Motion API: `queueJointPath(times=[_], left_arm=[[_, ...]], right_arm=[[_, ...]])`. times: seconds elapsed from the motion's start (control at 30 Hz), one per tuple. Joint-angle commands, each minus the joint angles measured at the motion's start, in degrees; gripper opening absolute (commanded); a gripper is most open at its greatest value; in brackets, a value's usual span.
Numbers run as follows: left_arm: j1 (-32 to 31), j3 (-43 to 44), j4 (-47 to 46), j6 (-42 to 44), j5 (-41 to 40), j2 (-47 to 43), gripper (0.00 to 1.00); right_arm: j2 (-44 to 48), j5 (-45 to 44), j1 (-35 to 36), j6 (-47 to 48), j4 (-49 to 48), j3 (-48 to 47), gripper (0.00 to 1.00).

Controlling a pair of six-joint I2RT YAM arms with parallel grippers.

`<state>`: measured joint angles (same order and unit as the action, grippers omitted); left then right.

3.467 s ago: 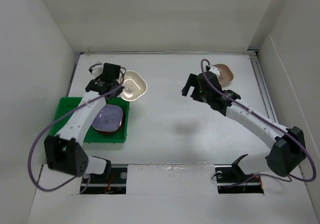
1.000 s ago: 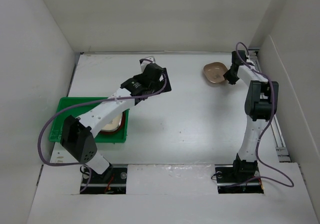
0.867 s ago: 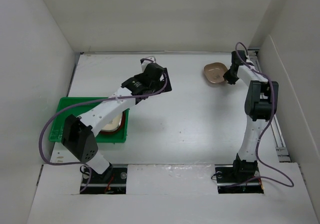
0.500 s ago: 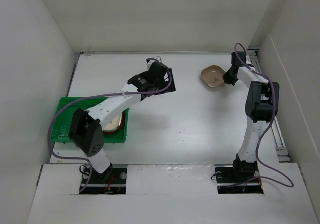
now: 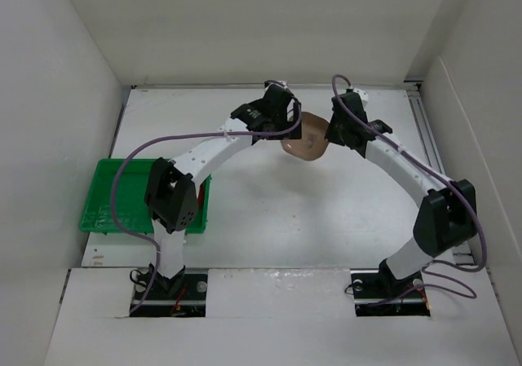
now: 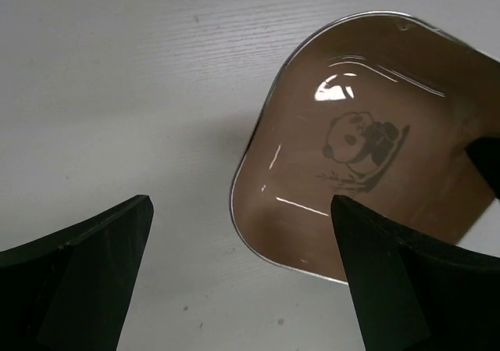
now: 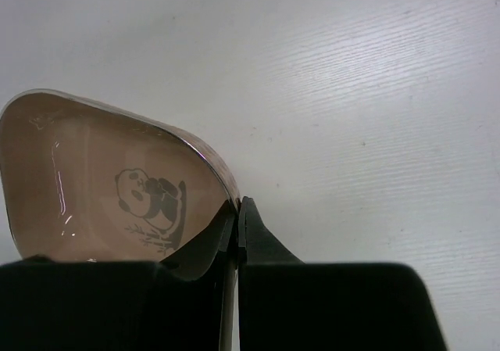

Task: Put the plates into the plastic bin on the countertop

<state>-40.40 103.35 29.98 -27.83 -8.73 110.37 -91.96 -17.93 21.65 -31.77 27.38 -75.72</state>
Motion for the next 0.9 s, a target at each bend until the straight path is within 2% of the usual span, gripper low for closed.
queueJointPath(times=[0.0, 0.17, 0.27, 0.33, 0.37, 0.43, 0.47, 0.5, 0.53, 0.57, 0.63, 0.67, 0.7, 0.73, 0.87], left_arm=[[0.0, 1.1, 3.0, 2.4, -1.4, -0.5, 0.97], [0.0, -2.5, 4.4, 2.4, -4.3, -1.6, 0.83], [0.0, -4.0, 4.4, 1.9, -5.6, -2.6, 0.50], [0.5, -5.0, 3.9, 1.4, -5.6, -2.6, 0.32], [0.5, -5.6, 3.3, 1.4, -5.6, -3.3, 0.15], [0.5, -5.6, 3.9, 0.9, -5.7, -3.3, 0.00], [0.5, -5.6, 3.9, 0.3, -6.2, -4.0, 0.00], [0.5, -5.6, 5.2, 0.3, -6.9, -4.9, 0.00], [1.3, -5.6, 5.2, -0.5, -8.4, -5.5, 0.00], [2.1, -5.6, 6.0, -0.6, -8.4, -6.4, 0.00], [6.4, -8.5, 6.7, -2.8, -8.4, -9.6, 0.00], [8.0, -10.2, 7.2, -3.7, -8.4, -11.2, 0.00], [9.7, -12.2, 7.2, -4.8, -8.4, -13.1, 0.00], [11.2, -17.3, 6.3, -6.7, -8.4, -17.9, 0.00], [18.8, -29.1, 6.4, -10.4, -11.1, -29.7, 0.00]], right_arm=[[4.4, 0.8, 1.2, 2.2, -2.3, 0.9, 0.00], [10.9, 6.6, 2.9, 4.4, -4.3, 2.0, 0.00], [13.8, 11.1, 2.9, 5.0, -6.1, 3.0, 0.00], [14.4, 15.0, 2.9, 5.5, -6.7, 3.7, 0.00], [14.4, 16.3, 2.9, 5.5, -6.7, 4.2, 0.00], [14.9, 18.0, 2.9, 5.5, -6.7, 4.2, 0.00], [14.9, 18.0, 2.9, 5.5, -6.7, 4.2, 0.03], [14.9, 17.2, 2.3, 5.5, -6.7, 4.2, 0.11], [14.9, 17.2, 2.3, 5.5, -6.7, 4.8, 0.37], [14.9, 16.4, 1.6, 5.5, -6.7, 4.8, 0.58], [14.9, 14.5, 1.6, 4.4, -6.2, 5.4, 0.90], [14.9, 13.7, 1.6, 3.4, -6.2, 6.0, 0.98], [15.4, 13.7, 2.2, 2.7, -7.2, 7.7, 1.00], [16.2, 13.7, 2.8, 1.5, -8.0, 8.7, 1.00], [16.7, 14.9, 8.5, 0.2, -11.6, 12.5, 1.00]])
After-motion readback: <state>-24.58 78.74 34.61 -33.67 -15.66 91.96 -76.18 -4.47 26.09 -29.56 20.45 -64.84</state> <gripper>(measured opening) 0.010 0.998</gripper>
